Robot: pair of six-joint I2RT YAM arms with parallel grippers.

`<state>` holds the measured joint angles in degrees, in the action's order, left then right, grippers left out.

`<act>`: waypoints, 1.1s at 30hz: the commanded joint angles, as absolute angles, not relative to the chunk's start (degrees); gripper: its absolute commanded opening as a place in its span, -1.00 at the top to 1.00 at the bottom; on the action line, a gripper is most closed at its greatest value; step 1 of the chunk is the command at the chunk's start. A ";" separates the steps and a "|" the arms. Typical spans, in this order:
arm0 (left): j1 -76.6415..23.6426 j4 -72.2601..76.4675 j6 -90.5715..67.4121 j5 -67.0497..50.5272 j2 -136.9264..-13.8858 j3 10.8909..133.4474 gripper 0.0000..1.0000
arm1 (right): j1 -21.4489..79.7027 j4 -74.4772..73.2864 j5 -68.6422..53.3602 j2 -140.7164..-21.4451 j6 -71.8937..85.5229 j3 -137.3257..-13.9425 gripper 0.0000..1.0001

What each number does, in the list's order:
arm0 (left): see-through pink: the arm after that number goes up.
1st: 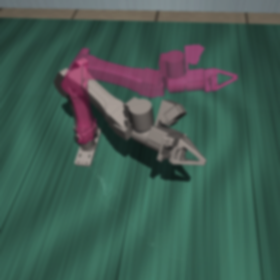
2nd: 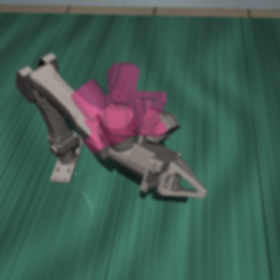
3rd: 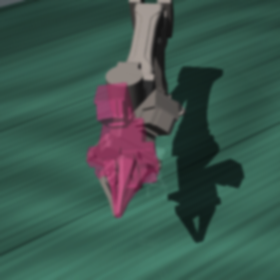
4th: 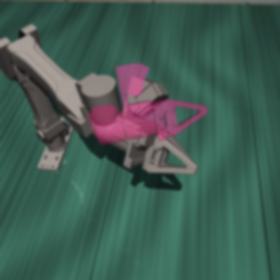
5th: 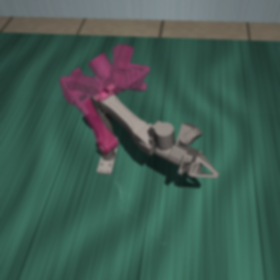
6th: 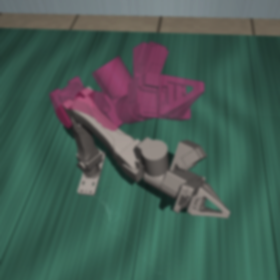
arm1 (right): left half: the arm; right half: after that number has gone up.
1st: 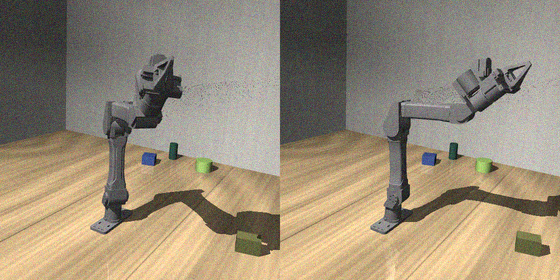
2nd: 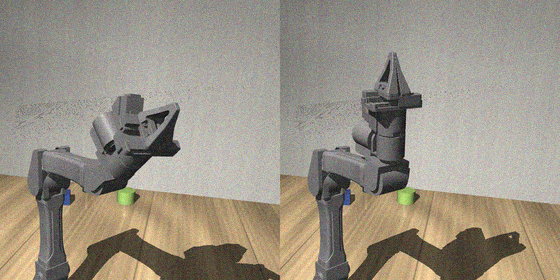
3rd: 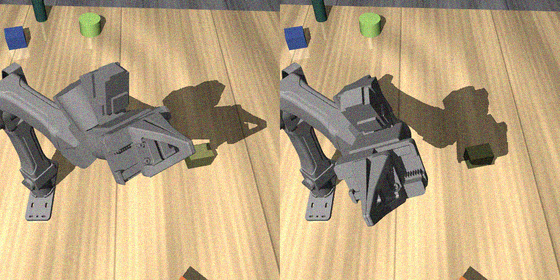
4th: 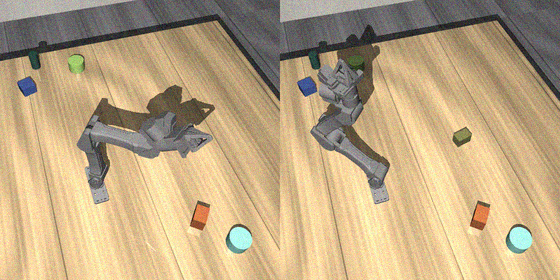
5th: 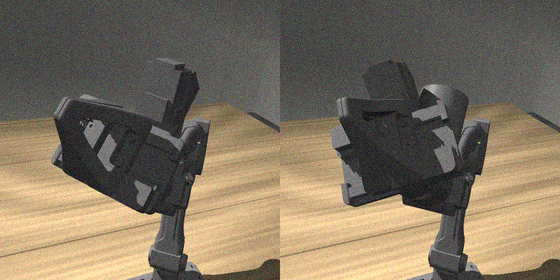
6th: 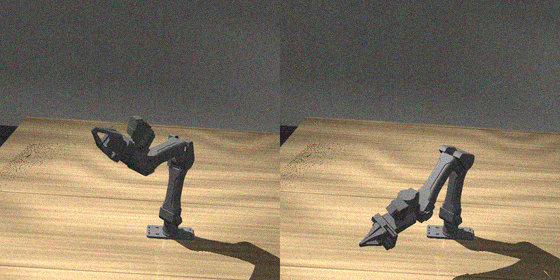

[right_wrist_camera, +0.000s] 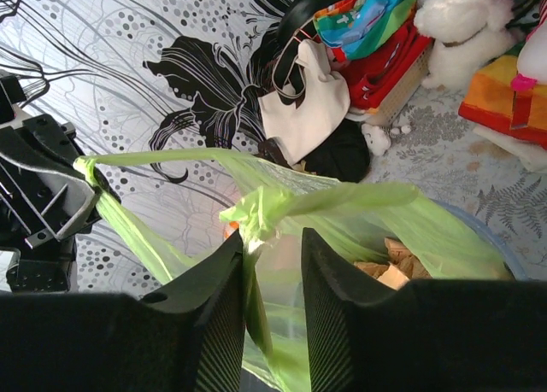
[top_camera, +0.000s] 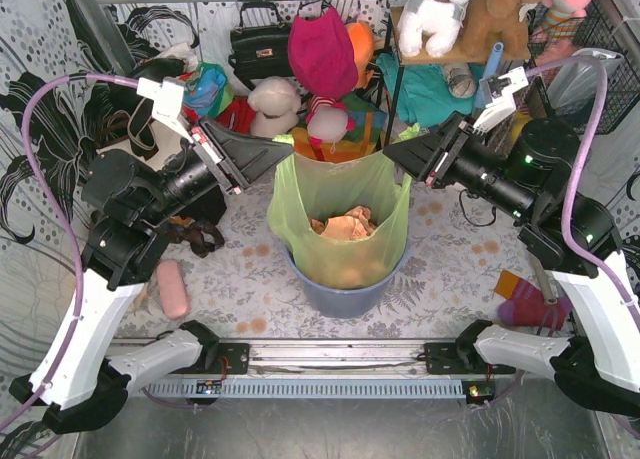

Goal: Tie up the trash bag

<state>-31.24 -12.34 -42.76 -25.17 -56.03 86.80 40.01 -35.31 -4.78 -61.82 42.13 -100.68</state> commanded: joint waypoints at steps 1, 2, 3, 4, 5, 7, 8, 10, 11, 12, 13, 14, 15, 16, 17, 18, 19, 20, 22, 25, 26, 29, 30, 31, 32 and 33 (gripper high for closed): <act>-31.17 -9.07 -42.66 -26.14 -56.19 87.11 0.77 | 40.25 -32.21 -3.61 -62.06 40.07 -103.96 0.40; -31.20 -9.07 -42.66 -26.15 -56.30 87.25 0.76 | 40.25 -32.23 -3.53 -62.21 39.86 -104.50 0.41; -31.20 -9.05 -42.71 -26.15 -56.42 87.45 0.76 | 40.25 -32.25 -3.40 -62.43 39.70 -105.13 0.42; -31.20 -9.05 -42.74 -26.16 -56.53 87.76 0.76 | 40.25 -32.19 -3.35 -62.63 39.53 -105.69 0.44; -31.20 -9.13 -42.62 -26.18 -56.74 88.20 0.76 | 40.25 -32.07 -3.34 -62.78 39.33 -106.29 0.45; -31.20 -9.83 -42.16 -25.99 -57.37 90.05 0.77 | 40.25 -31.89 -3.53 -63.41 39.04 -107.77 0.59; -31.20 -10.61 -41.66 -25.44 -57.85 91.64 0.79 | 40.25 -31.45 -3.93 -63.77 38.95 -108.63 0.73; -31.20 -12.48 -40.29 -24.09 -59.01 95.57 0.84 | 40.30 -30.11 -5.90 -65.06 39.16 -110.69 1.00; -31.20 -13.60 -39.47 -23.30 -59.76 98.01 0.86 | 40.26 -29.67 -7.33 -66.03 39.30 -112.04 1.00; -31.16 -14.97 -38.54 -22.38 -60.49 100.53 0.87 | 40.25 -29.43 -9.30 -67.25 39.60 -113.84 1.00; -31.20 -16.31 -37.63 -21.35 -61.30 103.06 0.89 | 40.25 -29.69 -11.10 -68.75 39.94 -115.81 1.00; -31.19 -17.52 -36.74 -20.82 -62.14 105.28 0.91 | 40.25 -29.98 -12.70 -70.02 40.36 -117.57 1.00; -31.20 -18.90 -35.97 -20.17 -63.06 107.66 0.92 | 40.30 -30.03 -14.04 -71.14 40.98 -118.89 1.00; -31.20 -19.92 -35.49 -19.98 -63.94 109.60 0.93 | 40.38 -29.74 -14.93 -71.86 41.45 -119.67 1.00; -31.20 -20.51 -35.23 -20.06 -64.66 111.03 0.93 | 40.53 -29.23 -15.55 -72.25 41.95 -120.02 1.00; -31.16 -20.73 -35.17 -20.25 -65.20 111.93 0.94 | 40.71 -28.70 -15.79 -72.32 42.32 -119.90 1.00; -31.20 -20.63 -35.34 -20.34 -65.43 112.30 0.94 | 40.96 -28.19 -15.67 -72.15 42.43 -119.50 1.00; -31.15 -20.39 -35.55 -20.45 -65.63 112.13 0.94 | 41.15 -27.77 -15.53 -71.78 42.56 -118.69 1.00; -31.14 -20.37 -35.72 -20.46 -65.31 111.11 0.94 | 41.45 -26.83 -15.00 -70.40 43.11 -115.88 1.00; -31.09 -20.00 -36.14 -20.10 -63.54 107.08 0.92 | 41.66 -24.63 -14.24 -66.96 44.46 -108.48 1.00; -31.11 -19.84 -36.41 -20.27 -62.75 105.10 0.91 | 41.74 -23.86 -13.97 -65.63 44.92 -105.82 1.00; -31.11 -19.20 -37.50 -21.22 -60.19 98.77 0.81 | 41.75 -20.93 -13.19 -61.93 46.41 -97.87 1.00; -31.06 -18.37 -38.25 -21.20 -59.15 96.52 0.74 | 41.75 -20.39 -12.77 -60.98 46.66 -96.43 1.00; -31.11 -17.49 -38.84 -21.10 -57.74 94.43 0.60 | 41.73 -20.24 -12.48 -60.31 46.72 -95.62 1.00; -31.11 -16.62 -39.34 -21.09 -56.85 92.89 0.46 | 41.71 -20.17 -12.29 -59.90 46.68 -95.32 0.96; -31.11 -15.88 -39.63 -21.16 -56.18 91.76 0.36 | 41.74 -20.13 -12.08 -59.53 46.53 -95.20 0.77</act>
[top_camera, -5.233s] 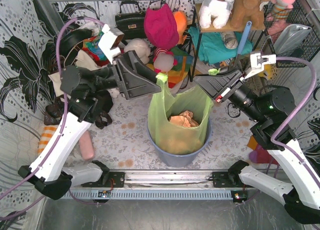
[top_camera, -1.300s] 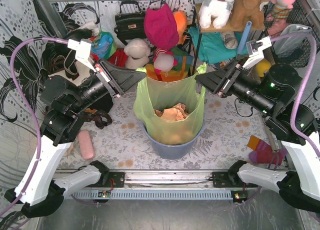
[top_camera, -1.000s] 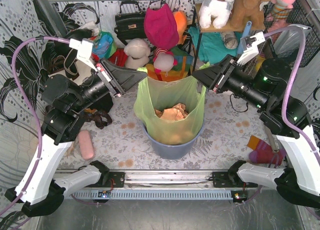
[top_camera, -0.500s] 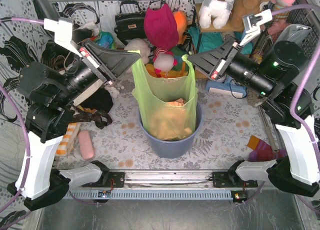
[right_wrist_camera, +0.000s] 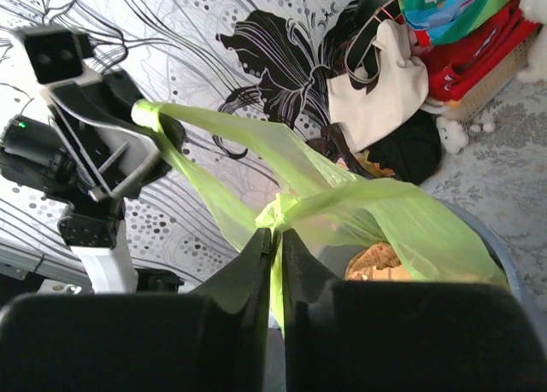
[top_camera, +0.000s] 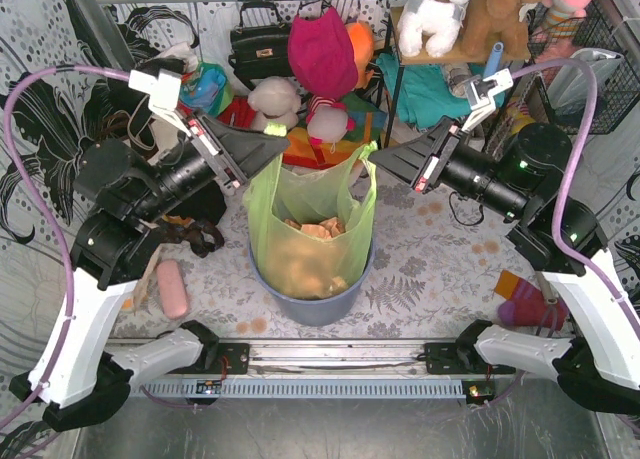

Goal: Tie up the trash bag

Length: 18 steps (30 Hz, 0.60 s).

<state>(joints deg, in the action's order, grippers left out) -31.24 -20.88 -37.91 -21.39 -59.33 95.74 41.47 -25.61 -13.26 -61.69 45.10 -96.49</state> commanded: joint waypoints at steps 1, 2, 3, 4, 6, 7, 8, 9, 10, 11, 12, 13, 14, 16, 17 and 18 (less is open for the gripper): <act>-31.07 -15.53 -39.76 -21.32 -55.75 91.37 0.27 | 41.67 -20.01 -11.93 -59.38 46.34 -95.23 0.59; -31.11 -15.40 -39.73 -21.42 -55.46 91.37 0.20 | 41.73 -19.79 -11.80 -59.32 46.20 -95.31 0.46; -31.11 -15.66 -39.62 -21.53 -55.38 91.78 0.15 | 41.70 -19.65 -11.64 -59.35 46.00 -95.54 0.37; -31.11 -16.29 -39.30 -21.53 -55.42 92.50 0.11 | 41.74 -19.72 -11.53 -59.35 45.72 -95.88 0.33; -31.11 -18.22 -38.32 -21.48 -55.53 94.24 0.08 | 41.70 -20.02 -11.15 -59.42 44.95 -96.50 0.33; -31.11 -19.22 -37.79 -21.28 -55.53 95.05 0.07 | 41.72 -20.03 -10.90 -59.41 44.65 -96.77 0.35; -31.11 -19.80 -37.41 -21.05 -55.49 95.76 0.06 | 41.74 -19.81 -10.76 -59.57 44.32 -97.09 0.38; -31.11 -20.20 -37.24 -21.00 -55.43 96.42 0.05 | 41.73 -19.69 -10.73 -59.80 44.04 -97.52 0.40; -31.11 -20.41 -37.08 -21.01 -55.42 96.88 0.04 | 41.75 -19.69 -10.91 -60.22 43.73 -98.07 0.41; -31.11 -20.72 -36.91 -21.13 -55.52 97.39 0.04 | 41.71 -19.80 -11.23 -60.82 43.61 -98.69 0.41; -31.11 -21.09 -36.76 -21.16 -55.73 97.79 0.04 | 41.74 -20.23 -11.63 -61.55 43.58 -99.37 0.42; -31.11 -21.54 -36.62 -21.10 -55.84 98.04 0.04 | 41.75 -20.58 -12.10 -62.27 43.59 -99.84 0.42; -31.11 -22.13 -36.38 -20.83 -56.02 98.20 0.03 | 41.74 -20.89 -12.51 -62.77 43.74 -100.06 0.40; -31.11 -23.85 -35.94 -19.73 -56.24 98.33 0.03 | 41.68 -21.42 -13.30 -63.58 44.44 -100.00 0.37; -31.11 -25.04 -35.79 -19.02 -56.39 98.35 0.03 | 41.74 -21.65 -14.01 -63.99 44.64 -100.01 0.37; -31.10 -25.65 -35.71 -18.49 -56.50 98.28 0.03 | 41.73 -22.02 -14.42 -64.25 44.90 -100.01 0.37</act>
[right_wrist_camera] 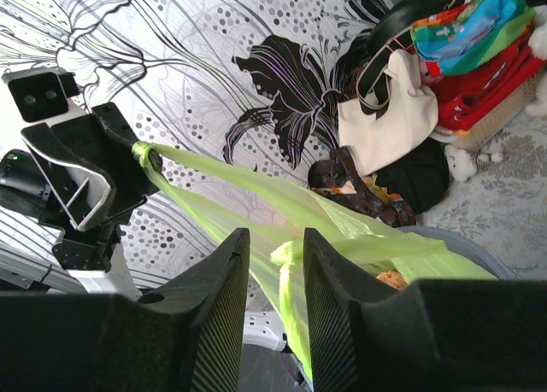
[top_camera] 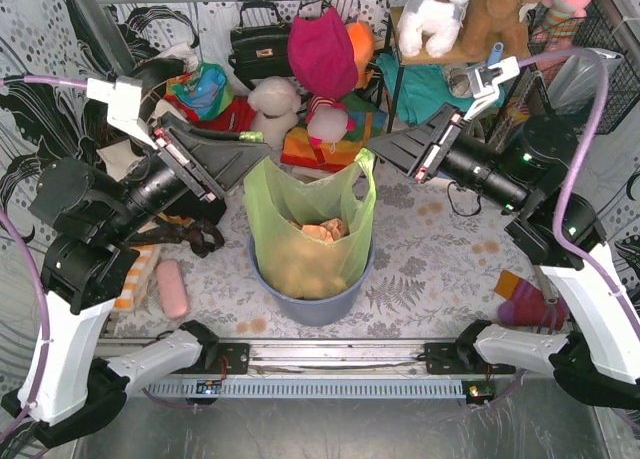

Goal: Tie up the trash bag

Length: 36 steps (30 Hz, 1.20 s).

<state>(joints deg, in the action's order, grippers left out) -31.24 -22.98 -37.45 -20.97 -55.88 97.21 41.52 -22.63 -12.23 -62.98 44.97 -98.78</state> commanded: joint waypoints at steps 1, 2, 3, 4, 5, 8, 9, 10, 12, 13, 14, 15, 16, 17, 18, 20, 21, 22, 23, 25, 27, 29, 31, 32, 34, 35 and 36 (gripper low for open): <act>-31.11 -25.88 -35.73 -18.29 -56.56 98.15 0.03 | 41.75 -22.59 -14.65 -64.53 45.10 -100.13 0.37; -31.11 -25.80 -35.88 -18.28 -56.60 97.93 0.03 | 41.75 -22.99 -14.82 -64.71 45.31 -100.29 0.37; -31.11 -25.57 -36.07 -18.53 -56.68 97.69 0.03 | 41.75 -23.40 -14.85 -64.86 45.35 -100.29 0.38; -31.11 -25.36 -36.19 -18.87 -56.83 97.52 0.03 | 41.75 -23.57 -14.93 -64.91 45.35 -100.36 0.42; -31.09 -25.13 -36.32 -19.18 -56.98 97.41 0.03 | 41.75 -23.57 -14.90 -64.81 45.42 -100.16 0.44; -31.11 -24.54 -36.61 -19.52 -57.44 97.21 0.04 | 41.75 -23.72 -14.48 -64.15 45.51 -99.58 0.49; -31.09 -24.33 -36.69 -19.78 -57.54 97.09 0.07 | 41.75 -23.73 -14.34 -63.96 45.53 -99.38 0.49; -31.11 -24.15 -36.72 -19.84 -57.63 97.02 0.09 | 41.75 -23.96 -14.25 -63.85 45.55 -99.25 0.53; -31.10 -23.79 -36.91 -19.91 -57.66 96.78 0.13 | 41.75 -24.27 -14.69 -63.74 45.76 -99.07 0.53; -31.11 -23.62 -37.02 -19.84 -57.72 96.71 0.15 | 41.75 -24.30 -15.36 -63.77 45.91 -98.93 0.45; -31.07 -23.56 -37.08 -19.70 -57.74 96.68 0.16 | 41.75 -24.33 -16.13 -63.85 46.07 -98.91 0.38; -31.11 -23.49 -37.09 -19.62 -57.72 96.66 0.15 | 41.75 -24.49 -16.88 -64.08 46.20 -99.11 0.33; -31.11 -23.43 -37.09 -19.60 -57.81 96.74 0.14 | 41.75 -24.79 -17.52 -64.35 46.42 -99.48 0.32; -31.11 -23.38 -37.09 -19.52 -57.83 96.81 0.13 | 41.75 -25.31 -18.04 -64.58 46.61 -99.83 0.32; -31.11 -23.38 -37.10 -19.60 -58.03 96.92 0.14 | 41.70 -25.74 -18.43 -64.67 46.85 -100.07 0.32; -31.09 -23.44 -37.09 -19.85 -58.22 97.05 0.14 | 41.75 -26.78 -18.78 -64.69 47.22 -100.34 0.34; -31.11 -23.46 -37.08 -19.87 -58.27 97.07 0.14 | 41.69 -27.56 -18.76 -64.62 47.28 -100.47 0.38; -31.11 -23.47 -37.09 -19.89 -58.27 97.08 0.14 | 41.74 -28.75 -18.53 -64.66 47.25 -100.70 0.41; -31.11 -23.47 -37.09 -19.88 -58.27 96.97 0.15 | 41.75 -29.98 -18.40 -64.68 47.24 -101.10 0.40; -31.11 -23.40 -37.07 -19.75 -58.27 96.86 0.14 | 41.75 -32.34 -18.57 -64.71 47.03 -101.54 0.29; -31.11 -23.38 -37.08 -19.79 -58.34 96.81 0.15 | 41.75 -32.20 -19.13 -64.33 47.37 -101.01 0.26; -31.11 -23.23 -37.08 -20.04 -58.47 96.72 0.15 | 41.74 -31.07 -20.06 -63.83 47.73 -100.20 0.25; -31.11 -23.05 -37.12 -20.13 -58.58 96.77 0.15 | 41.74 -29.61 -20.78 -63.51 48.21 -99.53 0.30; -31.11 -22.92 -37.18 -20.23 -58.54 96.77 0.15 | 41.75 -28.67 -21.09 -63.42 48.49 -99.07 0.36; -31.11 -22.69 -37.23 -20.34 -58.47 96.62 0.15 | 41.75 -26.62 -21.46 -63.37 49.06 -98.21 0.47; -31.11 -22.56 -37.26 -20.38 -58.48 96.53 0.16 | 41.75 -25.57 -21.64 -63.41 49.44 -97.77 0.54; -31.09 -22.51 -37.28 -20.38 -58.53 96.46 0.18 | 41.75 -24.78 -21.70 -63.56 49.73 -97.48 0.60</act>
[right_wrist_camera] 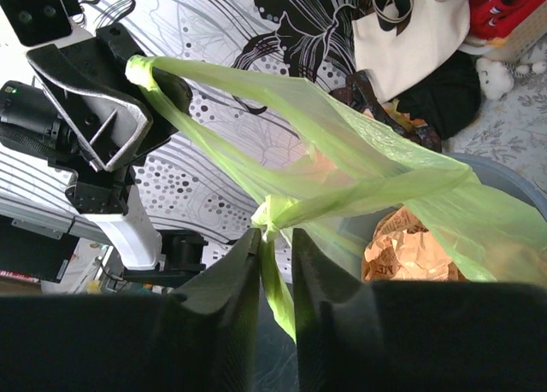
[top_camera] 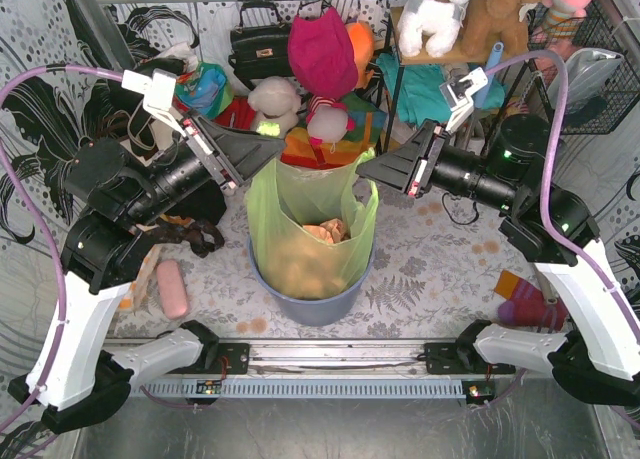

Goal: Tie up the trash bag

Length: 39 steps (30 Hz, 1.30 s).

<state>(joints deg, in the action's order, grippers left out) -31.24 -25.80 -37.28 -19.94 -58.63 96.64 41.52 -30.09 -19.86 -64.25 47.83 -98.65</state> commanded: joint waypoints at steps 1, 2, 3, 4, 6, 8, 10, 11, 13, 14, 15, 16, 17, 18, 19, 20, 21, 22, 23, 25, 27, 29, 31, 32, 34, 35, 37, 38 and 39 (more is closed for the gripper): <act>-31.11 -22.42 -37.26 -20.35 -58.52 96.36 0.20 | 41.75 -24.05 -21.57 -63.69 49.82 -97.27 0.67; -31.11 -22.35 -37.26 -20.31 -58.51 96.24 0.23 | 41.75 -23.32 -21.35 -63.86 50.04 -97.08 0.75; -31.11 -22.21 -37.32 -20.28 -58.53 96.17 0.28 | 41.75 -22.47 -21.05 -64.01 50.10 -96.81 0.88; -31.07 -22.03 -37.27 -20.30 -58.51 96.05 0.42 | 41.75 -21.65 -20.32 -64.12 50.16 -96.51 1.00; -31.11 -21.53 -36.92 -20.01 -58.67 95.82 0.63 | 41.75 -20.13 -18.33 -64.29 49.71 -96.21 1.00; -31.11 -21.70 -35.67 -19.25 -59.69 96.80 0.79 | 41.75 -17.87 -16.05 -64.53 48.60 -96.11 1.00; -31.02 -23.41 -33.85 -18.59 -62.07 100.11 0.87 | 41.75 -16.07 -13.42 -65.42 46.97 -97.83 1.00; -30.90 -24.25 -33.06 -18.71 -63.73 102.61 0.88 | 41.75 -16.06 -12.17 -66.23 46.39 -99.49 1.00; -30.78 -25.31 -32.50 -20.10 -67.22 108.42 0.88 | 41.75 -17.17 -10.95 -68.99 44.55 -105.06 1.00; -30.76 -25.39 -32.36 -20.86 -68.86 111.18 0.89 | 41.75 -19.05 -10.75 -70.71 43.58 -108.54 1.00; -30.75 -25.29 -32.30 -21.44 -70.19 113.83 0.88 | 41.75 -20.29 -10.84 -72.46 42.67 -111.96 1.00; -30.76 -25.12 -32.22 -21.91 -71.38 115.95 0.88 | 41.75 -21.25 -10.85 -73.85 41.92 -114.67 1.00; -30.71 -24.98 -32.11 -22.12 -72.24 117.71 0.89 | 41.75 -21.83 -10.67 -75.01 41.32 -116.91 1.00; -30.63 -24.78 -32.15 -22.31 -73.00 119.38 0.89 | 41.75 -21.97 -10.75 -75.84 41.09 -118.19 1.00; -30.59 -24.41 -32.28 -22.67 -73.49 120.00 0.89 | 41.75 -21.76 -10.89 -76.00 40.97 -118.77 1.00; -30.48 -23.91 -32.51 -23.11 -73.78 120.06 0.89 | 41.75 -21.77 -11.02 -76.02 40.96 -118.84 1.00; -30.49 -23.57 -32.86 -23.47 -73.78 119.70 0.89 | 41.75 -21.72 -11.21 -75.79 41.09 -118.50 1.00; -30.39 -23.03 -33.20 -23.74 -73.62 118.88 0.89 | 41.75 -21.68 -11.44 -75.32 41.36 -117.48 1.00; -30.41 -22.46 -33.44 -23.96 -72.84 117.47 0.89 | 41.75 -21.54 -11.57 -74.55 41.70 -115.97 1.00; -30.37 -21.00 -33.96 -23.90 -71.24 114.17 0.89 | 41.75 -20.87 -11.56 -72.53 42.42 -111.87 1.00; -30.28 -19.94 -34.34 -23.59 -69.61 111.06 0.89 | 41.75 -20.30 -10.89 -70.03 43.15 -107.13 1.00; -30.24 -19.08 -34.71 -23.42 -68.16 107.98 0.89 | 41.75 -19.70 -10.04 -67.52 43.89 -101.74 1.00; -30.19 -17.73 -35.51 -23.61 -66.81 104.66 0.89 | 41.75 -19.31 -9.19 -65.37 44.55 -98.18 1.00; -30.18 -17.21 -36.17 -23.64 -66.30 103.13 0.89 | 41.75 -19.27 -8.96 -64.65 44.77 -97.09 1.00; -30.12 -16.45 -36.73 -23.54 -65.24 100.51 0.89 | 41.75 -19.41 -8.36 -63.57 44.99 -95.83 1.00; -30.14 -16.31 -36.96 -23.36 -64.83 99.71 0.89 | 41.75 -19.57 -8.09 -63.23 45.00 -95.51 1.00; -30.13 -16.57 -36.80 -22.68 -64.25 99.42 0.89 | 41.75 -19.53 -8.18 -63.07 45.09 -95.34 1.00; -30.06 -17.30 -36.52 -22.16 -64.27 100.16 0.89 | 41.75 -19.36 -8.50 -63.29 45.16 -95.42 1.00; -30.06 -18.29 -36.02 -21.49 -64.29 101.50 0.89 | 41.75 -18.93 -8.91 -63.54 45.30 -95.51 1.00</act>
<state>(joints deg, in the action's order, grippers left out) -30.44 -21.06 -36.18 -23.03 -65.25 99.72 41.52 -22.55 -9.32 -64.31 44.31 -95.53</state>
